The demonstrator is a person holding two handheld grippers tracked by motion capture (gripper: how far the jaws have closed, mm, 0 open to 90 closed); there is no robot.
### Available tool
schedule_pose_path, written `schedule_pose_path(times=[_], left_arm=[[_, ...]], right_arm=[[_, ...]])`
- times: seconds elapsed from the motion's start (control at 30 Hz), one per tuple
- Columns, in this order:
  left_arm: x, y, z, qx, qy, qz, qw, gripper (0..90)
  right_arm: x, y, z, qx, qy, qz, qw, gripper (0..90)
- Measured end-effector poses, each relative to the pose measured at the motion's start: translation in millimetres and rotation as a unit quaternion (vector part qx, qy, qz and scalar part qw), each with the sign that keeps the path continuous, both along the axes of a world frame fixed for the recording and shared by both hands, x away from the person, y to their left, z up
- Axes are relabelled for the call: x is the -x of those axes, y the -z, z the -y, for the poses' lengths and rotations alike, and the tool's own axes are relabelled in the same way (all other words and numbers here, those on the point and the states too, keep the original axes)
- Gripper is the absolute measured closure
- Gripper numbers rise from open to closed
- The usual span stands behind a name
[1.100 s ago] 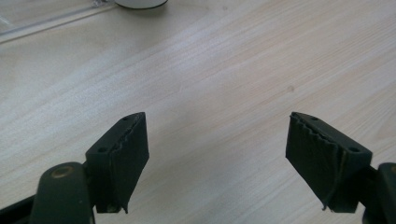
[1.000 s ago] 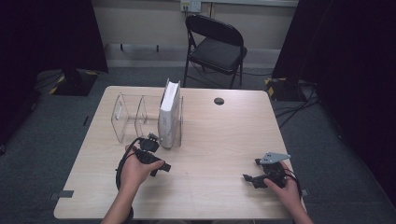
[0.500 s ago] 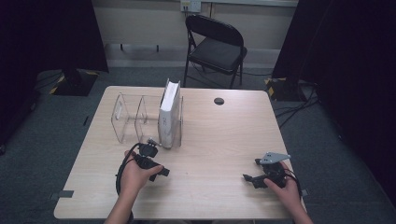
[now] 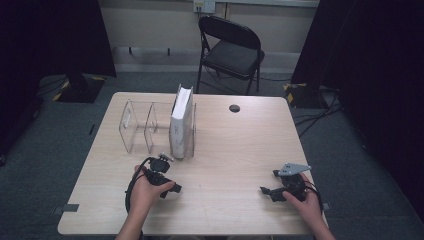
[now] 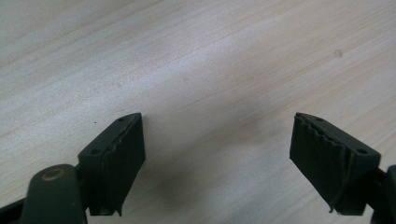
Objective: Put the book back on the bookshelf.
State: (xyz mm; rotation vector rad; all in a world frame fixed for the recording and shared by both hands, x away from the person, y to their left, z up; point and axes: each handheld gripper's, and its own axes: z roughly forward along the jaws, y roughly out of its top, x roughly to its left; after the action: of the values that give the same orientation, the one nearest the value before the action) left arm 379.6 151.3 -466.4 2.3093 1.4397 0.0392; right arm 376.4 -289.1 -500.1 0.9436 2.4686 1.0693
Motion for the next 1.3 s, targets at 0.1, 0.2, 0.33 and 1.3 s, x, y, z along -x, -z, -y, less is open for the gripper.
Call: schedule_pose_path(times=[0.1,0.2,0.33,1.3], left_arm=[[1.7,0.8,1.5,-0.006,0.011,0.005,0.9999,14.8],[4.3,2.2,1.8,-0.006,0.019,0.015,0.9997,13.4],[8.9,4.2,3.9,-0.014,0.027,0.033,0.999,12.4],[31.3,19.3,10.9,-0.032,0.051,0.119,0.991,0.0]], right_arm=[[0.1,0.0,0.0,0.0,0.0,0.0,1.0,12.3],[0.1,0.0,0.0,0.0,0.0,0.0,1.0,12.3],[0.3,-0.1,-0.1,0.0,0.0,0.0,1.0,12.7],[0.6,-0.1,-0.2,0.0,0.001,0.001,1.0,12.7]])
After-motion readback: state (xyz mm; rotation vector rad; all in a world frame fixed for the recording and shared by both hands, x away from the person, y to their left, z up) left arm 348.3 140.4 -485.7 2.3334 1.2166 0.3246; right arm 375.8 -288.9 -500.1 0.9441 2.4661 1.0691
